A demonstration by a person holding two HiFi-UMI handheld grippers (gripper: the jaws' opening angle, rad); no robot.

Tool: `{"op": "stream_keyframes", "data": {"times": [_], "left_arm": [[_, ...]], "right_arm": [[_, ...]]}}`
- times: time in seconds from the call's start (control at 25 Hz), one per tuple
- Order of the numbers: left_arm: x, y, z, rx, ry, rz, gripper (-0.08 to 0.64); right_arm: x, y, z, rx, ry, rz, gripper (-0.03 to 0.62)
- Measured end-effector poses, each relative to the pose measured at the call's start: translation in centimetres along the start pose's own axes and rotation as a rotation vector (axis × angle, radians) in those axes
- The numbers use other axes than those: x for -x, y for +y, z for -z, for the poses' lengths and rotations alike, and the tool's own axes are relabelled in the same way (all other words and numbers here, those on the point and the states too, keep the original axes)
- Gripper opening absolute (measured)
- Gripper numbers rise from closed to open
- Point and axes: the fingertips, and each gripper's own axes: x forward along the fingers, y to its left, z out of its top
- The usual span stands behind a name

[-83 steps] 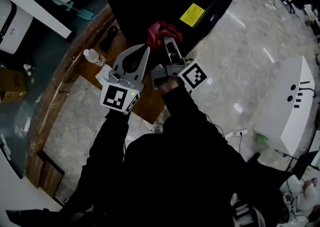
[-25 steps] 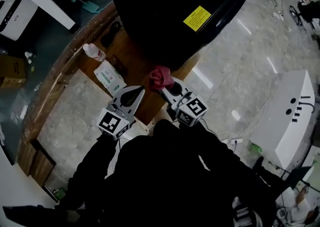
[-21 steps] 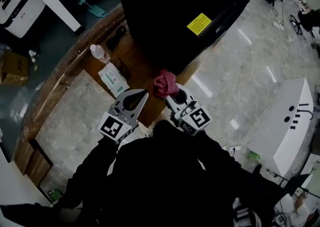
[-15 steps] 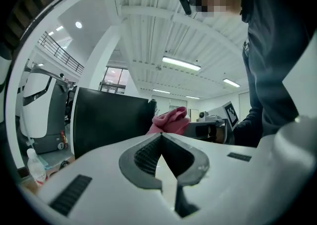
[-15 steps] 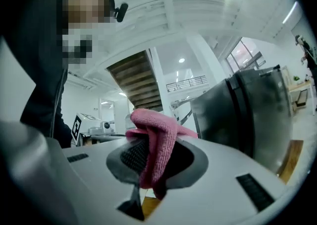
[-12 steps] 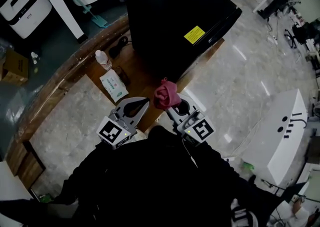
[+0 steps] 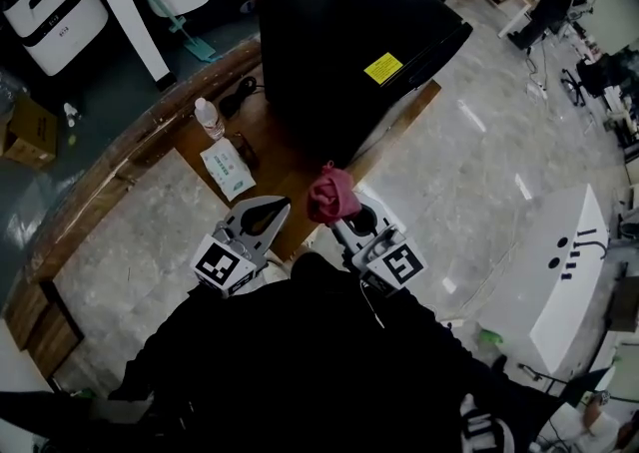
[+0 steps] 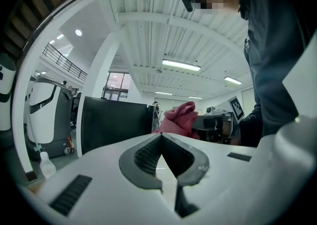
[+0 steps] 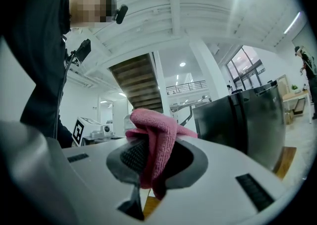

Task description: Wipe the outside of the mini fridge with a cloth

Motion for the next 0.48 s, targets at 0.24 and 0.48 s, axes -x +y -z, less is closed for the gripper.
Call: {"op": "stream_keyframes", "data": {"times": [0.24,0.48], "left_arm": [[1.2,-0.6,1.0,0.009,0.016,-0.004,0.002],[1.0,-1.5,1.1,-0.009,0.007,0.005,0.002]], "right_arm": [[0.8,0.9,0.2,-0.007,0.003,0.013,0.081],[1.8,0.9,0.8,-0.017,0.012,0.019,0.081]]}}
